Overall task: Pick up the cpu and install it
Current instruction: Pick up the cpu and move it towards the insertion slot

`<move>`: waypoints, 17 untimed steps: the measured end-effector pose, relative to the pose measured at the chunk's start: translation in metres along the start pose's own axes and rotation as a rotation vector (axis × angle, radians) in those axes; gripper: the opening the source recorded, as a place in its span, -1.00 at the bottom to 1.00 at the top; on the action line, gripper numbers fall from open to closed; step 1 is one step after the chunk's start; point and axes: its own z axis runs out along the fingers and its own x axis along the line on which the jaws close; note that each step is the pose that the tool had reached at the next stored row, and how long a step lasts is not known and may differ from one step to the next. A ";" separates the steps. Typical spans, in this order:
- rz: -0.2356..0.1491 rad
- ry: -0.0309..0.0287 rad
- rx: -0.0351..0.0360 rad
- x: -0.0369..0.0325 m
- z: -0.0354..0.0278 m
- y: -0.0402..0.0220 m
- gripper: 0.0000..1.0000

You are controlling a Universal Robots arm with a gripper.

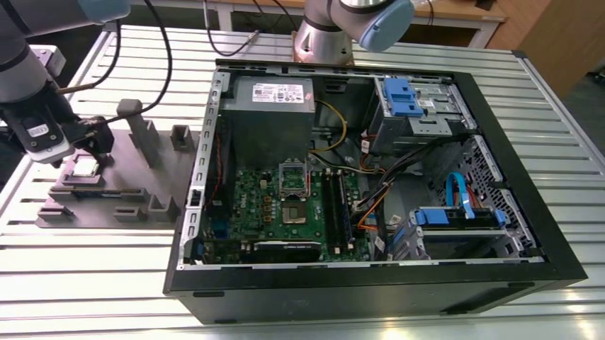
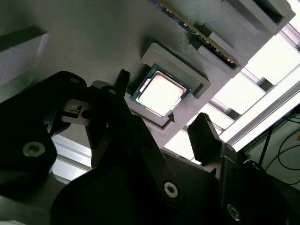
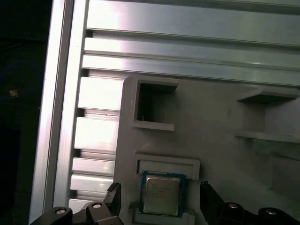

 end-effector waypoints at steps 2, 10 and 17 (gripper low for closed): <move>0.000 0.0000 -0.0003 -0.0001 0.0018 -0.0001 0.53; 0.000 -0.0004 -0.0012 -0.0002 0.0055 -0.0003 0.36; 0.000 -0.0021 -0.0011 -0.0003 0.0079 -0.0004 0.20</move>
